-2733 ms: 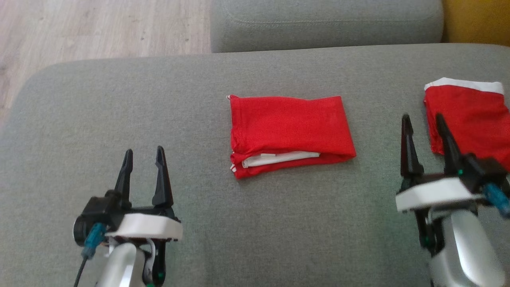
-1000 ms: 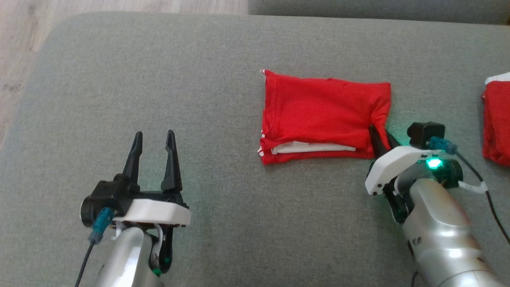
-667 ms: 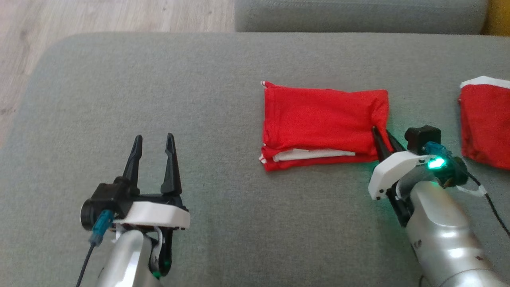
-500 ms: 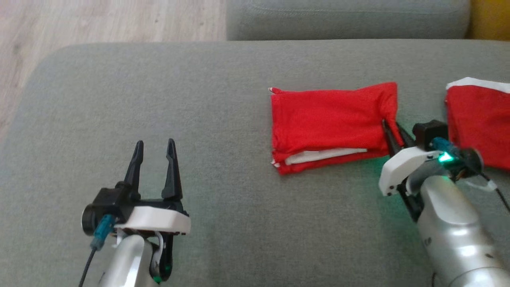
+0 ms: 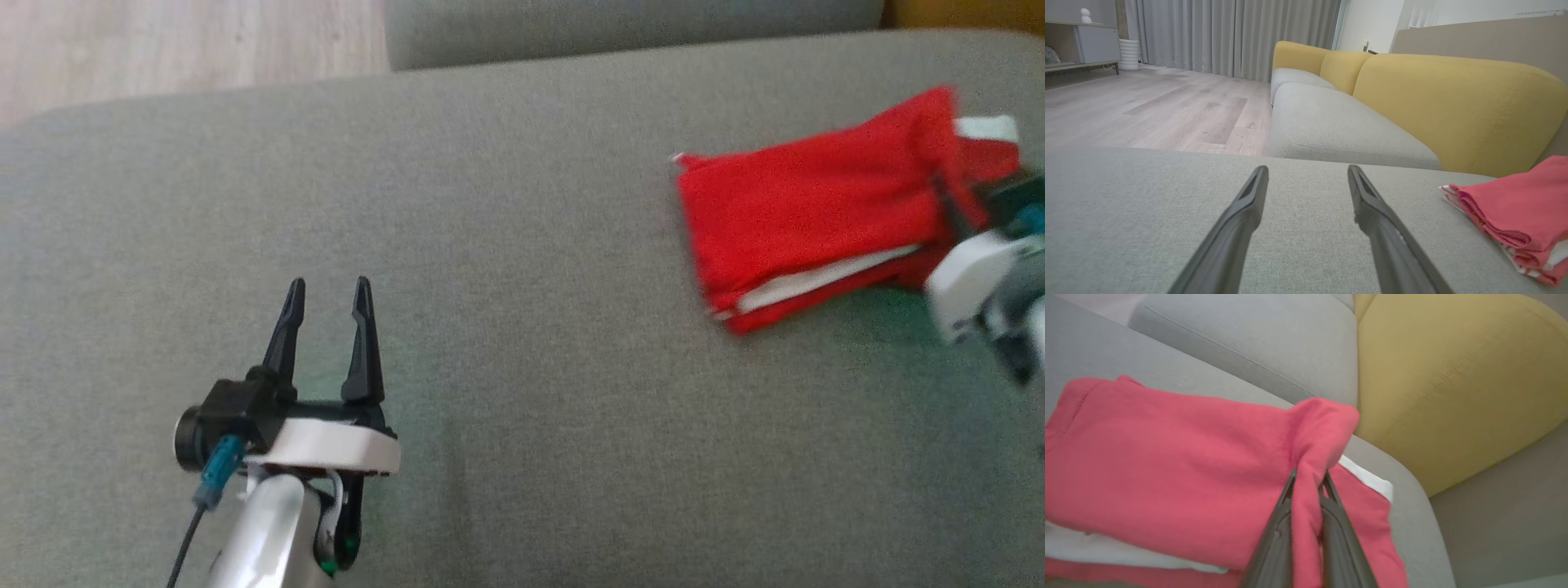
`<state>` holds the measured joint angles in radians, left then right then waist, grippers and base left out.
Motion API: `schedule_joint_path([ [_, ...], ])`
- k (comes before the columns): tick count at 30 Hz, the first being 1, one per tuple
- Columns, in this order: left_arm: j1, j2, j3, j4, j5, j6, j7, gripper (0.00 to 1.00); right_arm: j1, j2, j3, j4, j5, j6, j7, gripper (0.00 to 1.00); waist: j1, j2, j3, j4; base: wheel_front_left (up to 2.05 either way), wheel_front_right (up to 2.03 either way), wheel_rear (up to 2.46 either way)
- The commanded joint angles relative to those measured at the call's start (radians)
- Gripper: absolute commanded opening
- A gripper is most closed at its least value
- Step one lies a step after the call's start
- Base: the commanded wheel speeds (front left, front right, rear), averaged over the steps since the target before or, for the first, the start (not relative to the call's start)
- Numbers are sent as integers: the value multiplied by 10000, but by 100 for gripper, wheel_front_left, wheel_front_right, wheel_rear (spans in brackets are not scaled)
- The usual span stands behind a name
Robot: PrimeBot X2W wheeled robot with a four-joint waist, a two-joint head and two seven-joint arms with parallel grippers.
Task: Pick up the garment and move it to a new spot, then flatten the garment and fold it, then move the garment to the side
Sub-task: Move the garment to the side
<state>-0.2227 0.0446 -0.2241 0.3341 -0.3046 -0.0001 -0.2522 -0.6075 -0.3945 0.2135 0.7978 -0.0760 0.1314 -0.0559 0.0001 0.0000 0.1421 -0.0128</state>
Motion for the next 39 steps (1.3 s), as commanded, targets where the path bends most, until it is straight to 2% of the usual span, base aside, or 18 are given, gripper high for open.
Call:
schedule_joint_path([
  [1,-558,57,304,-358,146,-17,-95,100,-543,-675,84,-594,173,-7,234,0,-1,0,546,-192,0,0,0],
  [4,-756,57,333,-340,202,-92,-95,100,-654,-1462,-146,-843,173,-7,612,0,-1,0,916,-211,0,0,0],
  [5,-756,57,333,-340,202,-92,-95,100,-654,-1462,-146,-843,173,-7,612,0,-1,0,916,-211,0,0,0],
  [11,-1009,57,425,-258,268,-233,-95,100,-525,-2485,-983,-973,-93,-7,1158,0,-1,0,1256,-183,0,0,0],
  [14,-1051,57,476,-225,280,-272,-95,100,-357,-2616,-1382,-1062,-273,-7,1373,0,-1,0,1309,-199,0,0,0],
  [20,-1133,56,554,-186,309,-308,-95,100,-4,-2400,-1954,-1335,-372,-7,1618,0,-1,0,1399,-244,0,0,0],
  [21,-1146,56,572,-181,317,-313,-95,100,31,-2335,-2082,-1385,-389,-7,1683,19,-1,0,1408,-253,0,0,0],
  [22,-1156,56,594,-172,328,-319,-95,100,66,-2250,-2214,-1443,-399,-7,1760,100,-1,0,1409,-264,0,0,0],
  [27,-1147,56,729,-82,365,-349,-95,100,115,-1744,-2753,-2324,-631,-7,1676,100,-1,0,1241,-351,0,0,0],
  [32,-1052,56,744,-53,271,-333,-95,100,198,-887,-3020,-3546,-647,-7,1547,100,-1,0,764,-345,0,0,0],
  [39,-653,56,785,-291,57,-125,-95,100,745,996,-3185,-5388,281,-7,527,100,-1,0,-195,-125,0,0,0],
])
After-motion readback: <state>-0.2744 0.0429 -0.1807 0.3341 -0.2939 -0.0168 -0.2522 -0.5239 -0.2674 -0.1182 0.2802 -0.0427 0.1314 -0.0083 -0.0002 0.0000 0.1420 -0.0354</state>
